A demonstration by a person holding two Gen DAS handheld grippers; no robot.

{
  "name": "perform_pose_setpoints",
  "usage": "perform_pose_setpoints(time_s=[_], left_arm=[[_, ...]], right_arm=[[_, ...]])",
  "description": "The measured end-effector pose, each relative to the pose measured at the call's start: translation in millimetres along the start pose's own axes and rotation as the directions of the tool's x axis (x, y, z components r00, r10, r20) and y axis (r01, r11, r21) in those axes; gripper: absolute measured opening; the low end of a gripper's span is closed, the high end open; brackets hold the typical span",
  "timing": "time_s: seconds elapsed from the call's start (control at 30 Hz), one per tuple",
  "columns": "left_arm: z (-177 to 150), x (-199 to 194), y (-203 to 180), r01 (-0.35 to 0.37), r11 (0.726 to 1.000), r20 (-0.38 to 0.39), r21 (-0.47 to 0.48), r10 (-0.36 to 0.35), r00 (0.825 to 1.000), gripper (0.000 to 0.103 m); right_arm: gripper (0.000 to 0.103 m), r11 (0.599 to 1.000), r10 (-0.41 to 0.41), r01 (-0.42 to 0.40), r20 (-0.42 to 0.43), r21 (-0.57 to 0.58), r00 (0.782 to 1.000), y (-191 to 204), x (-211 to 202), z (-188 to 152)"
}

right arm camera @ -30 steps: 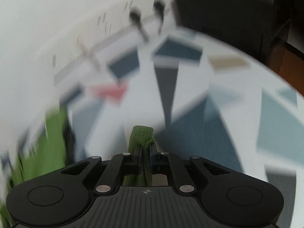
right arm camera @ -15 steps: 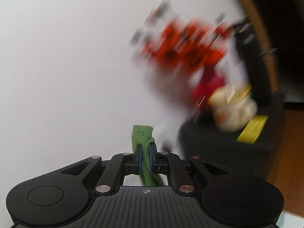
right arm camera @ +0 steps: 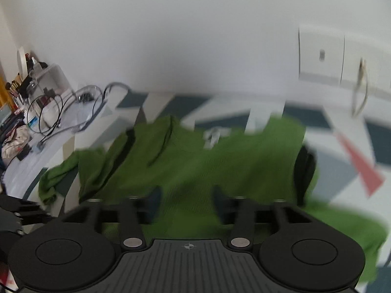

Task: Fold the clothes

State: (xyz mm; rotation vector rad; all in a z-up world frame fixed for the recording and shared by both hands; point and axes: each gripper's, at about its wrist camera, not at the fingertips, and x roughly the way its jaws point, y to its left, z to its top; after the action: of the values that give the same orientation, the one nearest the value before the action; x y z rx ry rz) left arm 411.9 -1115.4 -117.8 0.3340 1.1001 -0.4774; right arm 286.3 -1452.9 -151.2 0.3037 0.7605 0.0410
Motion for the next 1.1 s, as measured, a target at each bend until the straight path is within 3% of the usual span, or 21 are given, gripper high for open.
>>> perform_pose_setpoints(time_s=[0.1,0.17,0.27,0.33,0.43,0.6,0.67,0.77,0.83,0.93,1.03,1.1], left_arm=[[22.6,-5.3,15.5,-0.084,0.996,0.068,-0.033,0.086,0.994,0.059],[39.1,-1.4,27.9,-0.145,0.987,0.097,-0.065,0.150,0.984,0.059],[54.8,10.6,43.6,-0.200,0.973,0.108,-0.120,0.213,0.971,0.059],[63.1,19.6,48.3,-0.221,0.967,0.114,-0.128,0.236,0.965,0.059],[73.0,34.6,45.3,-0.250,0.965,0.126,-0.086,0.259,0.958,0.063],[91.7,61.7,48.7,-0.292,0.957,0.145,-0.009,0.290,0.946,0.066],[96.3,71.2,55.0,-0.295,0.956,0.141,0.004,0.291,0.946,0.066],[99.7,80.8,65.7,-0.283,0.959,0.126,0.007,0.280,0.952,0.066],[99.2,84.0,71.2,-0.268,0.963,0.117,0.010,0.265,0.957,0.067],[97.1,88.0,75.7,-0.247,0.969,0.123,0.025,0.242,0.962,0.071],[97.9,89.2,78.0,-0.232,0.972,0.134,0.029,0.226,0.965,0.074],[98.7,89.5,79.3,-0.209,0.978,0.134,0.018,0.205,0.970,0.074]], right_arm=[[0.050,0.998,-0.054,0.050,0.097,0.039,0.994,-28.1,-18.1,25.4],[0.046,0.983,-0.155,0.140,0.131,0.120,0.979,-63.4,-20.0,36.7],[0.033,0.923,-0.305,0.275,0.074,0.271,0.950,-118.8,-10.0,35.9],[0.033,0.887,-0.348,0.325,0.012,0.327,0.937,-140.9,-2.4,23.8],[0.034,0.889,-0.352,0.353,-0.057,0.293,0.934,-141.6,16.2,7.7],[0.034,0.918,-0.335,0.348,-0.099,0.189,0.937,-108.6,59.6,3.3],[0.029,0.926,-0.344,0.354,-0.093,0.130,0.934,-90.4,72.0,3.3],[0.016,0.959,-0.273,0.277,-0.061,0.062,0.960,-64.6,76.0,6.7],[0.017,0.977,-0.209,0.210,-0.024,0.048,0.978,-54.7,69.4,10.3],[0.025,0.991,-0.125,0.123,0.036,0.046,0.992,-45.9,54.3,16.1],[0.028,0.967,-0.242,0.236,0.064,0.095,0.968,-55.7,44.9,18.2],[0.028,0.931,-0.338,0.329,0.032,0.156,0.941,-70.2,42.1,16.5]])
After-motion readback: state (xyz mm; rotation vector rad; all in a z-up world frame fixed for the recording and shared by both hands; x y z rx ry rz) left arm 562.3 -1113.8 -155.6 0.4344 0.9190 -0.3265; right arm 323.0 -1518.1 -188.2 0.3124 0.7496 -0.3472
